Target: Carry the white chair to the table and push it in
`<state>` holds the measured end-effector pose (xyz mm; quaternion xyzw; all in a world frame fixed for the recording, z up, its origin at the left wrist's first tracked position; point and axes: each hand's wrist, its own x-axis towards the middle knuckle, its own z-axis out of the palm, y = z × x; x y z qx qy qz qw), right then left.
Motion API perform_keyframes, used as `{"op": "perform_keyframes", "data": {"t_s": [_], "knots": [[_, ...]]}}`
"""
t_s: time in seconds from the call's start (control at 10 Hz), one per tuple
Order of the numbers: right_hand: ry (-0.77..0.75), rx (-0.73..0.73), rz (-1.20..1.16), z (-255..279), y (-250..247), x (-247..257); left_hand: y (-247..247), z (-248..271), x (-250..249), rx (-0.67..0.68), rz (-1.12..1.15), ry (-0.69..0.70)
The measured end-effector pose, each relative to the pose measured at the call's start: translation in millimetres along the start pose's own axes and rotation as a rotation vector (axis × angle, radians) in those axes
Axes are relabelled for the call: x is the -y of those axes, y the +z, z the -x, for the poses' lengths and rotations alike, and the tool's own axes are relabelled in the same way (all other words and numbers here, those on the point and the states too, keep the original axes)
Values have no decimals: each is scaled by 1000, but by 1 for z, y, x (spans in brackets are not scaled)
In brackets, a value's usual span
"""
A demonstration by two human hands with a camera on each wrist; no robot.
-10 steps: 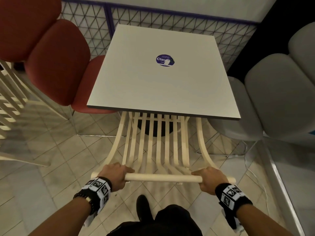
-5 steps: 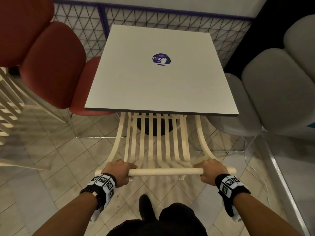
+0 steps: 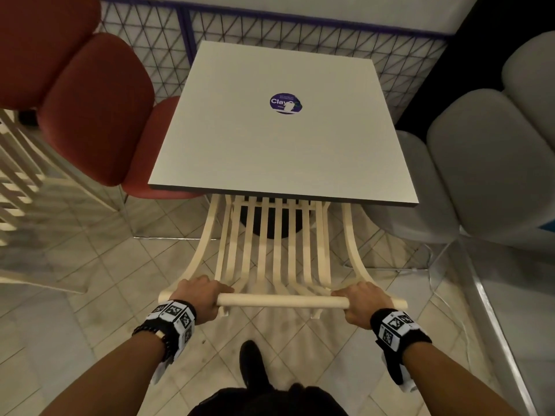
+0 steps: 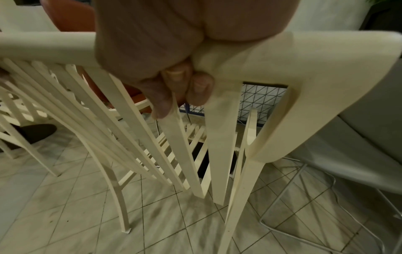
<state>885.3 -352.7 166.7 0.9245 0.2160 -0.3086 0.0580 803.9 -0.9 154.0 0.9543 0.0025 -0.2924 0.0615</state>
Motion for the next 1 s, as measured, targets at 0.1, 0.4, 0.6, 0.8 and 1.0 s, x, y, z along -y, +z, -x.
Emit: {"op": "perform_keyframes", "data": {"t_s": [0.1, 0.4, 0.6, 0.8, 1.0], "knots": [[-26, 5, 13, 0, 0, -3, 1, -1, -1, 2, 11, 8], [5, -211, -44, 2, 20, -6, 7, 9, -9, -113, -19, -93], [98, -561, -52, 34, 52, 9, 37, 36, -32, -433, -1, -122], [131, -511, -86, 58, 66, 20, 66, 77, -65, -538, 198, -186], [23, -461, -571, 83, 45, -18, 161, 153, -53, -191, 528, -350]]}}
